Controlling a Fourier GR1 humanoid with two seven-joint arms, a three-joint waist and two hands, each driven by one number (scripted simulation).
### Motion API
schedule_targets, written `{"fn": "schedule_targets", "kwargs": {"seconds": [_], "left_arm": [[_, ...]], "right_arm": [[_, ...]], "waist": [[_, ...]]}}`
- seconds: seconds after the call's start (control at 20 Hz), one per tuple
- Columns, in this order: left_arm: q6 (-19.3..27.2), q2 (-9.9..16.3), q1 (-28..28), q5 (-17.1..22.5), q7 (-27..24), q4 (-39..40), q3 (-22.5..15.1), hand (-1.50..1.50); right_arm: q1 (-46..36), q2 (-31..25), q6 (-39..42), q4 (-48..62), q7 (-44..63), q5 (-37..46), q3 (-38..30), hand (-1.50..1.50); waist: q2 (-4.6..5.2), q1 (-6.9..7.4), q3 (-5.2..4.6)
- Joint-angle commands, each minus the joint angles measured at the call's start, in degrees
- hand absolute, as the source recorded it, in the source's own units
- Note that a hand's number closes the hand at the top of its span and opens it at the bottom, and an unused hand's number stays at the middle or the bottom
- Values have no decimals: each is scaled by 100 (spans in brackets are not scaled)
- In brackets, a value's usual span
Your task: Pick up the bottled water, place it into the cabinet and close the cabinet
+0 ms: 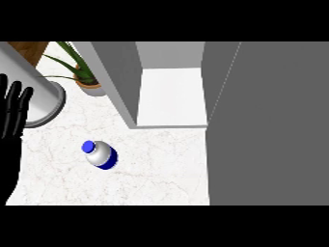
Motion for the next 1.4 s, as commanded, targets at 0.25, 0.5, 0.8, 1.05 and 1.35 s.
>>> {"fn": "schedule_targets", "kwargs": {"seconds": [0.25, 0.5, 0.8, 1.05, 1.35], "left_arm": [[1916, -698, 523, -1998, 128, -432, -98, -150], [3297, -711, 591, -1893, 1524, -239, -1200, -150], [4633, -715, 999, -3282, 2054, -451, -2938, -150], [5180, -716, 613, -3945, 2654, 211, -3145, -150], [5265, -716, 1135, -4316, 2981, -99, -3523, -150]], "right_arm": [[774, 117, 173, -585, -202, -332, 60, -150], [1677, 177, 355, -1177, 1167, -825, 699, -150], [2555, 86, 428, -2243, 1586, -923, 987, -150], [2904, 263, 367, -2476, 1481, -465, 1534, -150], [3543, 215, 427, -2716, 1217, -237, 1863, -150]], "waist": [[137, 60, -151], [137, -69, -155], [135, -34, -155], [156, -23, -160], [150, -7, -162]]}}
